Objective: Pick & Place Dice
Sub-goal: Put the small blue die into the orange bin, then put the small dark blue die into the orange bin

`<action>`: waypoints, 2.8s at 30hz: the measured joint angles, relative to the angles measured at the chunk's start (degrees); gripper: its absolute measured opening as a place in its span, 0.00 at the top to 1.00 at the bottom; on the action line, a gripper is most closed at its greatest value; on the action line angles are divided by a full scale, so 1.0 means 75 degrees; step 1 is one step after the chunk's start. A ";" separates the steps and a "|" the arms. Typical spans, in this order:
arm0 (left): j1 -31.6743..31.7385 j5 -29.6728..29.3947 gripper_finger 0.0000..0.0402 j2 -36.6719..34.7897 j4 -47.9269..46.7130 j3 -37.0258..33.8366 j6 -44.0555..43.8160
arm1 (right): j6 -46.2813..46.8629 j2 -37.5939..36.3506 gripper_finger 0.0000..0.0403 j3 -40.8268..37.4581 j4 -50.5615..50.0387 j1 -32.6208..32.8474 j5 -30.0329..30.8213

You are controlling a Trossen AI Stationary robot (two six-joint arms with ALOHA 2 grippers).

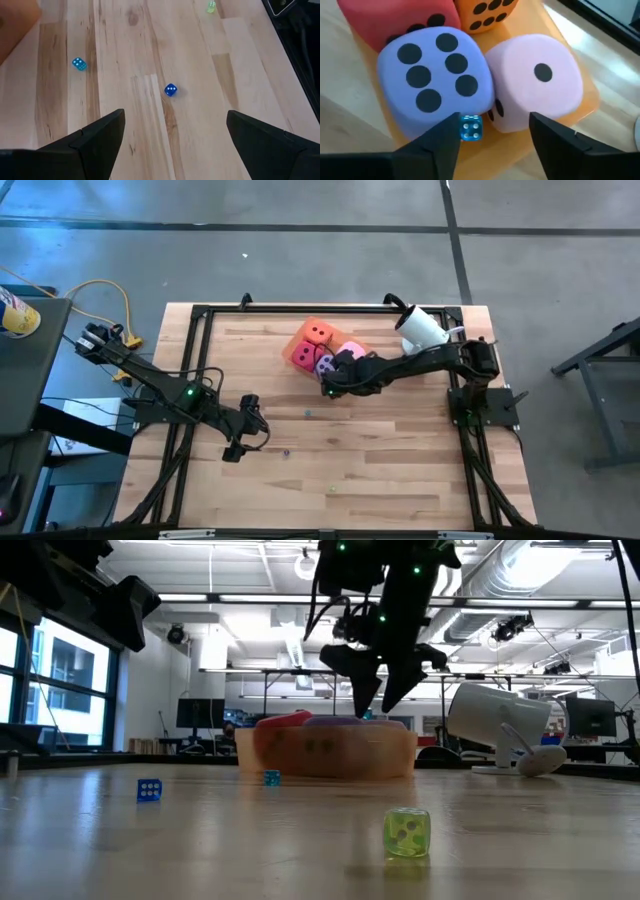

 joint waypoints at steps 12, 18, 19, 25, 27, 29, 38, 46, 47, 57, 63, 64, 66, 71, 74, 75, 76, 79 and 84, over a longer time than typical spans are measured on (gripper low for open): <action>0.0000 0.0000 0.15 0.0000 0.0000 0.0000 0.0006 | -0.0006 0.0000 0.43 0.0000 0.0000 0.0008 -0.0197; 0.0000 0.0000 0.15 0.0000 0.0000 0.0000 0.0006 | -0.0006 0.0000 0.44 0.0000 0.0001 0.0008 -0.0197; 0.0000 0.0000 0.15 0.0000 0.0000 0.0000 0.0006 | -0.0006 -0.0003 0.44 0.0000 0.0003 0.0008 -0.0196; 0.0000 -0.0001 0.15 0.0000 0.0000 0.0000 0.0009 | -0.0009 -0.0003 0.44 0.0000 0.0233 0.0008 -0.0205; 0.0000 0.0000 0.15 0.0000 0.0000 0.0000 0.0009 | -0.0009 -0.0003 0.44 0.0000 0.0395 0.0008 -0.0265; 0.0000 -0.0002 0.15 0.0000 0.0000 0.0000 0.0009 | -0.0001 -0.0003 0.44 0.0000 0.0565 0.0008 -0.0366; 0.0000 -0.0002 0.15 0.0000 -0.0003 0.0000 0.0009 | -0.0020 -0.0003 0.44 0.0000 0.0807 0.0008 -0.0547; 0.0000 -0.0003 0.15 0.0000 -0.0003 0.0000 0.0009 | -0.0009 0.0052 0.44 0.0000 0.0738 0.0008 -0.0540; 0.0000 -0.0002 0.15 0.0000 -0.0006 0.0000 0.0011 | -0.0009 0.0052 0.44 0.0000 0.0743 0.0008 -0.0538; 0.0000 -0.0003 0.15 0.0000 -0.0006 0.0000 0.0012 | -0.0067 0.0056 0.44 0.0000 0.0816 0.0008 -0.0558; 0.0000 -0.0003 0.15 0.0000 -0.0006 0.0000 0.0012 | -0.0070 0.0061 0.44 0.0000 0.0820 0.0008 -0.0629; 0.0000 -0.0003 0.15 0.0000 -0.0006 0.0000 0.0012 | -0.0076 0.0061 0.44 0.0000 0.0836 0.0008 -0.0700; 0.0000 -0.0003 0.15 0.0000 -0.0007 0.0000 0.0012 | -0.0138 0.0061 0.44 0.0000 0.0877 0.0008 -0.0794; 0.0000 -0.0002 0.15 0.0000 -0.0006 0.0000 0.0011 | -0.0239 0.0061 0.44 0.0000 0.0924 0.0008 -0.0858; 0.0000 0.0000 0.15 0.0000 -0.0009 0.0000 0.0003 | -0.0511 -0.0015 0.44 0.0000 0.0884 0.0013 -0.0998; 0.0000 0.0000 0.15 0.0000 -0.0006 0.0000 0.0003 | -0.0587 -0.0022 0.44 0.0000 0.0903 0.0040 -0.0978; 0.0000 0.0000 0.15 0.0000 -0.0009 0.0000 0.0003 | -0.0591 -0.0027 0.44 0.0000 0.0901 0.0067 -0.0881; 0.0000 0.0000 0.15 0.0000 -0.0014 0.0000 0.0000 | -0.0509 -0.0212 0.44 -0.0012 0.0791 0.0152 -0.0578; 0.0000 0.0000 0.15 0.0000 -0.0035 0.0000 0.0032 | -0.0356 -0.0678 0.44 -0.0003 0.0663 0.0556 0.0137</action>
